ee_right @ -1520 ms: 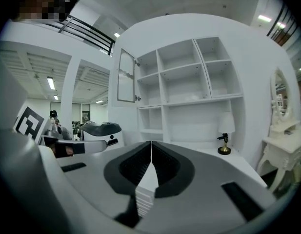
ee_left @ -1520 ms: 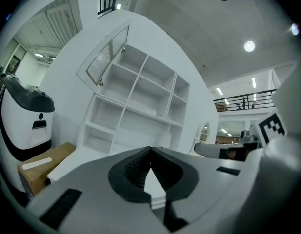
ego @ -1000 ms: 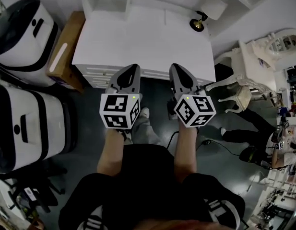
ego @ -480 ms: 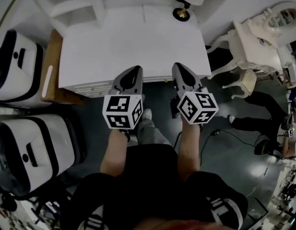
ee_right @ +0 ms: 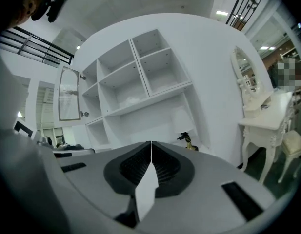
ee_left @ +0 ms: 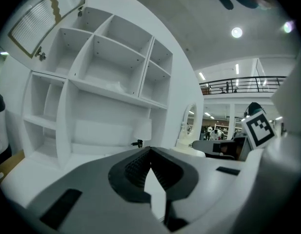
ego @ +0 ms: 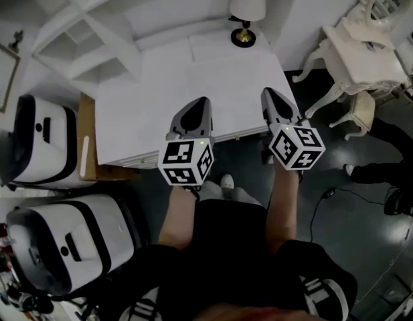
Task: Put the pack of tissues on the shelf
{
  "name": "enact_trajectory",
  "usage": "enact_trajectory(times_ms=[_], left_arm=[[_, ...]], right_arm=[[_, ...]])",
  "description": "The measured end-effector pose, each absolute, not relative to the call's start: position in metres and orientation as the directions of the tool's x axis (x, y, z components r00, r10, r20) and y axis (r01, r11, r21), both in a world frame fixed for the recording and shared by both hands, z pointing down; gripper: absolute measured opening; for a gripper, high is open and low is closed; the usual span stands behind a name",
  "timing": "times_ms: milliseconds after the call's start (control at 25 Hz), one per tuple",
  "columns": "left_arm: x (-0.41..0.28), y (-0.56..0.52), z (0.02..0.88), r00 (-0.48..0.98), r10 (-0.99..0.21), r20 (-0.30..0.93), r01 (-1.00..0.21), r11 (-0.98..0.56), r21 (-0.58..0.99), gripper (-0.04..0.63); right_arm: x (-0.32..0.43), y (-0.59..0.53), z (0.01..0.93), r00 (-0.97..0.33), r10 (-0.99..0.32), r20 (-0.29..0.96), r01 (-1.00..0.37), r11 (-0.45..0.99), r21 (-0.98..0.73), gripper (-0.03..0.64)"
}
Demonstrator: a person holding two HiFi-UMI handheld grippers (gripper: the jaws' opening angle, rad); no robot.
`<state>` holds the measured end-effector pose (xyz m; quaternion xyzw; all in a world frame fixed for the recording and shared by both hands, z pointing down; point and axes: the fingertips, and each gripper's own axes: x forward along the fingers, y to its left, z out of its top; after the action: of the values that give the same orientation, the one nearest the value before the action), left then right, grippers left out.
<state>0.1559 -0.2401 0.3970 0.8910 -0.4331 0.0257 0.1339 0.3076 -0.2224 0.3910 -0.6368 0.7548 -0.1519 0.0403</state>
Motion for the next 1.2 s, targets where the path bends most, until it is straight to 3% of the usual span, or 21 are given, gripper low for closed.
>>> enact_trajectory(times_ms=[400,1200], left_arm=[[0.187,-0.27,0.377,0.629,-0.768,0.116,-0.773,-0.604,0.195,0.011],[0.045,-0.39,0.351,0.448,-0.893,0.048,-0.874,-0.426,0.234,0.011]], right_arm=[[0.328,-0.248,0.375,-0.214,-0.971,0.103,-0.952,0.183,-0.246,0.022],[0.156,-0.388,0.331,-0.498,-0.866,0.035,-0.861,0.49,-0.133,0.023]])
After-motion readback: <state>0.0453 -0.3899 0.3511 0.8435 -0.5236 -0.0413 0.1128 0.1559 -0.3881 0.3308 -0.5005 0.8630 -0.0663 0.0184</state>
